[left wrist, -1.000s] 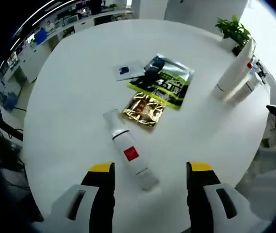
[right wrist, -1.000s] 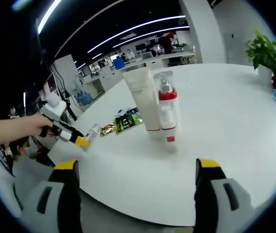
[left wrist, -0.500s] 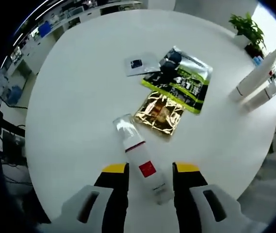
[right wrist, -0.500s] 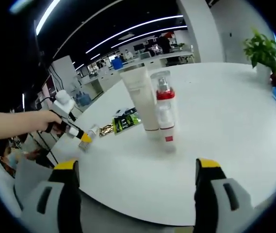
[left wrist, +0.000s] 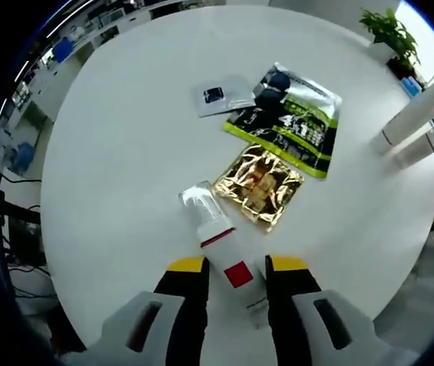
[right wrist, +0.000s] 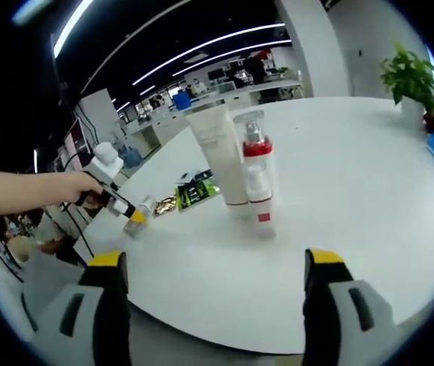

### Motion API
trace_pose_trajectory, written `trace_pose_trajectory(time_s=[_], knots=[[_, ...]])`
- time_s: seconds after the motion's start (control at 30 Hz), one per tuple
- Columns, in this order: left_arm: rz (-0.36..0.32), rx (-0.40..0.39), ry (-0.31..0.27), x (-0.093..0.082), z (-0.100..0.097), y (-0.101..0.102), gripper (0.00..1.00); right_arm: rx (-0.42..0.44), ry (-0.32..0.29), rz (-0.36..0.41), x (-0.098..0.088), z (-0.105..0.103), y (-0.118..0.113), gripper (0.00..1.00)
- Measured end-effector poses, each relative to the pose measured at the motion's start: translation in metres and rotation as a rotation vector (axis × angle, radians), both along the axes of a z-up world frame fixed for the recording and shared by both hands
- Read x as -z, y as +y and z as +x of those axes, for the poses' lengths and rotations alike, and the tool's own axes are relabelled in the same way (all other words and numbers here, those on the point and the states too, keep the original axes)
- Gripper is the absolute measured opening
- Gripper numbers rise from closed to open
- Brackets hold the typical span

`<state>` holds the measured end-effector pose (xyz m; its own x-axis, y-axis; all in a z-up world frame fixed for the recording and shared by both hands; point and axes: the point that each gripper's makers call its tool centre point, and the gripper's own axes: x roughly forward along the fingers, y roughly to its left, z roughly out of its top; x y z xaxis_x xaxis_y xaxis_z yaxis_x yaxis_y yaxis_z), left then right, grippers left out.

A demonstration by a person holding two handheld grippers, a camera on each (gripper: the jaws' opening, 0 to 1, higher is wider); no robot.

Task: Arrange the skincare products in the storage area until every visible bottle or jar stands upright without overlapping.

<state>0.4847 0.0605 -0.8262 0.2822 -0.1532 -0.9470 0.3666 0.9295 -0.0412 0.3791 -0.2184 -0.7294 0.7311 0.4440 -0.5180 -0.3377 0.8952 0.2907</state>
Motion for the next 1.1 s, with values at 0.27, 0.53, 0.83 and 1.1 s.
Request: trace_pose_trajectory(time_s=[0.27, 0.53, 0.83, 1.1], knots=[[-0.023, -0.036, -0.019, 0.001, 0.002, 0.005, 0.22, -0.006, 0.001, -0.006, 0.001, 0.0, 0.001, 0.96], [-0.061, -0.089, -0.031, 0.0, 0.002, 0.009, 0.18, -0.007, -0.008, -0.018, 0.0, 0.0, 0.0, 0.96], [-0.078, -0.095, -0.039, -0.005, -0.005, 0.008, 0.17, -0.016, -0.023, -0.036, -0.002, 0.0, 0.001, 0.95], [-0.107, -0.11, -0.051, -0.012, -0.01, 0.009, 0.16, -0.035, -0.036, -0.062, -0.002, -0.001, 0.003, 0.93]])
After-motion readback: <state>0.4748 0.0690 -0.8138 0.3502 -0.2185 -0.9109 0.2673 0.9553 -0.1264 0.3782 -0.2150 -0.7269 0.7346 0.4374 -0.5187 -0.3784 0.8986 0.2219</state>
